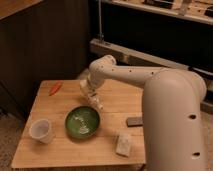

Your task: Place the bottle in the ceramic bowl

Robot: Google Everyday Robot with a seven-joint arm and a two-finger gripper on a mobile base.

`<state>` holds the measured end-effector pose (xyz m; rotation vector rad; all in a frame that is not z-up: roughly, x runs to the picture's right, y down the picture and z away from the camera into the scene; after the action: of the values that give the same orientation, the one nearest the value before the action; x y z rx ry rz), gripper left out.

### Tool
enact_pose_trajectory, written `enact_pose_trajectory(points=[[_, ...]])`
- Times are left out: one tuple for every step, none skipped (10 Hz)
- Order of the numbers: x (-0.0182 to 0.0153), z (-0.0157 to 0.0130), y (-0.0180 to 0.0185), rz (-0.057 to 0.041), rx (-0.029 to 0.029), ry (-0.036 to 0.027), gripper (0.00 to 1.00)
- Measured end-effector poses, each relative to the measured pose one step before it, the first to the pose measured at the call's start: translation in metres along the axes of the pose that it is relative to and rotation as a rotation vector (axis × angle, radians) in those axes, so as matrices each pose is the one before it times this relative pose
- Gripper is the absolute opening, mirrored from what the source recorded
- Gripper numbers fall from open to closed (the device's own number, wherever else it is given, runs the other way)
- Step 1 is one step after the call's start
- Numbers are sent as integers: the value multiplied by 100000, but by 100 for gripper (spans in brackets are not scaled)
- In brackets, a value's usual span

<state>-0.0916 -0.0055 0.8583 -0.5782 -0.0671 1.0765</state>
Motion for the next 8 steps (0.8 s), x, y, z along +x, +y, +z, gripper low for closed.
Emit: enact_pose_trajectory(points=[[-28,-344,178,-290,-364,550,5],[334,-85,456,-516,-534,920,5],[636,536,662,-748,-900,1397,5],[733,441,816,-712,-805,1555,5],[540,52,1242,-559,-909,1115,5],[803,-118,1994,-878,-1255,1714,5],[345,-51,910,-613,-438,816,5],[311,32,578,-571,-385,1180,5]])
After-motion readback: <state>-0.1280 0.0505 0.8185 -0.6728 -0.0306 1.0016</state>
